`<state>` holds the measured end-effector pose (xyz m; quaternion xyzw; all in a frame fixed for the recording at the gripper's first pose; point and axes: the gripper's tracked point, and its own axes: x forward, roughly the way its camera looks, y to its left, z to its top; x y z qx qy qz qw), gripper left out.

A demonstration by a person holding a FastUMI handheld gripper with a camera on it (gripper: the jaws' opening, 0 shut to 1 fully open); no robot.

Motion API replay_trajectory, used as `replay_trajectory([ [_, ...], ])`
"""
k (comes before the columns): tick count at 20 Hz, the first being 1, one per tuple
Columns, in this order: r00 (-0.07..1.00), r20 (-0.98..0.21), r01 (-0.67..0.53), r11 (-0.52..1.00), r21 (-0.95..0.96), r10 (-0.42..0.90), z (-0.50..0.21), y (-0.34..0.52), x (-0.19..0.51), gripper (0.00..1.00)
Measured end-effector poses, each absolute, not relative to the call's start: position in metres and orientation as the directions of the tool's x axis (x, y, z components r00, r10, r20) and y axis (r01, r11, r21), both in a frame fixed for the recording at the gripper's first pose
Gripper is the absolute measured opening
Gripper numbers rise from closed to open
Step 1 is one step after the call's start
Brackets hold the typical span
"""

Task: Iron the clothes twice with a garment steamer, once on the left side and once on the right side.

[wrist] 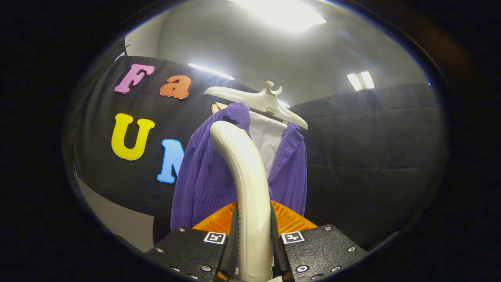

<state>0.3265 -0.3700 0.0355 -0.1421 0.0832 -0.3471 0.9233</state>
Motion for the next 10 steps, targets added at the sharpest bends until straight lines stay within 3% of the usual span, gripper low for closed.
replay_trajectory([
  [10,0.710,-0.151,0.599,0.703,-0.383,-0.688,-0.036,-0.380,0.322,0.37],
])
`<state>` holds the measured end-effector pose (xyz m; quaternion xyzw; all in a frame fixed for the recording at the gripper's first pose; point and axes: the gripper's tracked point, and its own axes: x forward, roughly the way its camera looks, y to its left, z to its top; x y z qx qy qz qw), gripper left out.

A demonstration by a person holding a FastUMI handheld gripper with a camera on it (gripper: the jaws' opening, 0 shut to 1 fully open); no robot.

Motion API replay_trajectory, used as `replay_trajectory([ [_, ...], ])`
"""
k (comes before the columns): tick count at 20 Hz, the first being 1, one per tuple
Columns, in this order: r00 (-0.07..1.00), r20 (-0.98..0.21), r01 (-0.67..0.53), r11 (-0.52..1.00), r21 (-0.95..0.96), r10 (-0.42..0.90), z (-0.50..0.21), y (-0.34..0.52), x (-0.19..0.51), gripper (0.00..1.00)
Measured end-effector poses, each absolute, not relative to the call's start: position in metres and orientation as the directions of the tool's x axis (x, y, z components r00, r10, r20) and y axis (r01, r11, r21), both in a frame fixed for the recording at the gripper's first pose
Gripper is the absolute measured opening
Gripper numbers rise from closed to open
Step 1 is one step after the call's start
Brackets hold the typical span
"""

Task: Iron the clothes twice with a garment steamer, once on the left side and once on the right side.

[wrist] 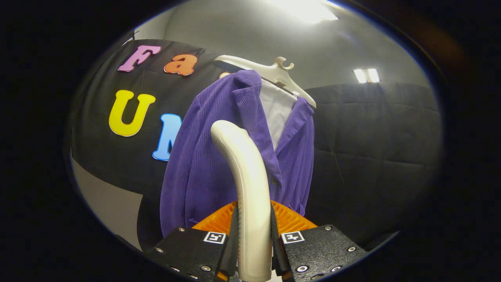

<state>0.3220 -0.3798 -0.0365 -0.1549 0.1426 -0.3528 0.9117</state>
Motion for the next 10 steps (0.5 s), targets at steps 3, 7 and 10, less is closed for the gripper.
replay_trajectory([
  [3,0.710,-0.185,0.577,0.712,-0.401,-0.680,-0.058,-0.377,0.317,0.37],
  [7,0.701,-0.234,0.551,0.720,-0.422,-0.674,-0.085,-0.375,0.304,0.37],
  [10,0.692,-0.252,0.549,0.721,-0.424,-0.676,-0.101,-0.374,0.292,0.37],
])
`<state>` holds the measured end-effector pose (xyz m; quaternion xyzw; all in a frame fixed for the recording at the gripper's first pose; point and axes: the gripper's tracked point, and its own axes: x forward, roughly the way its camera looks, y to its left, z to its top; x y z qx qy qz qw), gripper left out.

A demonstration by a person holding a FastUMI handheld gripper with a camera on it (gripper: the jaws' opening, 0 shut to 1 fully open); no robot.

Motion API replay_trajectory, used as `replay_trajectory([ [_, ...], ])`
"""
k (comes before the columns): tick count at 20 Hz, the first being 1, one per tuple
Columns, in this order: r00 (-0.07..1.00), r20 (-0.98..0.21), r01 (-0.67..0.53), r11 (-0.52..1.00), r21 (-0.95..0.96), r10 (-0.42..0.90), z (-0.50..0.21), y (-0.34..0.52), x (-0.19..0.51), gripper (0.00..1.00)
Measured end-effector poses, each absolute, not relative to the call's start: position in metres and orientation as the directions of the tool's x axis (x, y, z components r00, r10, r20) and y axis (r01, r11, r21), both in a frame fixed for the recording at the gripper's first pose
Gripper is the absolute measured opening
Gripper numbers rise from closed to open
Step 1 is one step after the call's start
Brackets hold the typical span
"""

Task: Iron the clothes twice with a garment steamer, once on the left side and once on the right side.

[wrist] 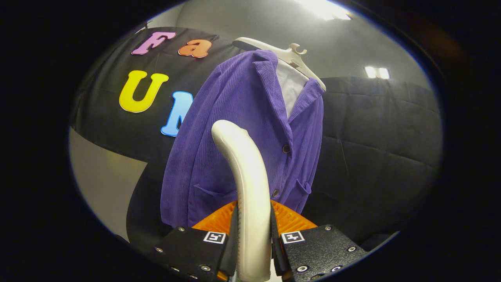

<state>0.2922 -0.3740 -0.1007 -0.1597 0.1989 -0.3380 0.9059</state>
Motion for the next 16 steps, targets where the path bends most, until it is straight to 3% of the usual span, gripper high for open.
replay_trajectory([
  [16,0.641,-0.419,0.471,0.761,-0.447,-0.643,-0.206,-0.361,0.232,0.37],
])
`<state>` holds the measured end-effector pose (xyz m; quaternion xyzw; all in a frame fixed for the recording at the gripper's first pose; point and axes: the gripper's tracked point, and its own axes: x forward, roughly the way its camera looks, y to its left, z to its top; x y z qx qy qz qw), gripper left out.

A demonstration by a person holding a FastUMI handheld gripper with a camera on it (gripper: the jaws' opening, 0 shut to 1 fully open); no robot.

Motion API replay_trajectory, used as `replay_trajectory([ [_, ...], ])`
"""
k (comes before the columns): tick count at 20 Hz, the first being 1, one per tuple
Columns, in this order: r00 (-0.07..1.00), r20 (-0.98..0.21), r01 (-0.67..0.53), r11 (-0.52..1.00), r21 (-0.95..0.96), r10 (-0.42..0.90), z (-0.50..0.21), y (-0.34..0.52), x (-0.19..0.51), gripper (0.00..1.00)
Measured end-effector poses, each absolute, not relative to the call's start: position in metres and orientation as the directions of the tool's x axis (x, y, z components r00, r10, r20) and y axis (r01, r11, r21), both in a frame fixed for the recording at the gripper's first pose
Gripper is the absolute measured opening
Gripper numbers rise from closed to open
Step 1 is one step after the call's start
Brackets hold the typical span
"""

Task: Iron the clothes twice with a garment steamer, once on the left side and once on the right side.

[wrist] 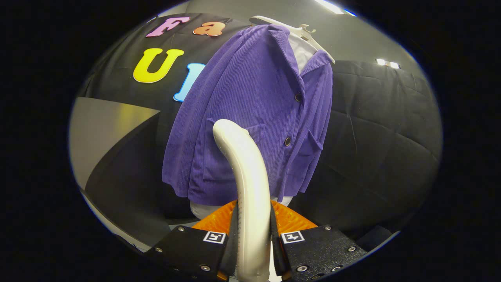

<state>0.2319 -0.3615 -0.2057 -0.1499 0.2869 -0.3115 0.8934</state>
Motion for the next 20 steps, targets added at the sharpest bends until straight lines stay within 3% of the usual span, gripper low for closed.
replay_trajectory([
  [9,0.636,-0.419,0.480,0.758,-0.442,-0.648,-0.207,-0.348,0.188,0.37],
  [20,0.664,-0.075,0.680,0.642,-0.354,-0.744,-0.019,-0.362,0.163,0.37],
])
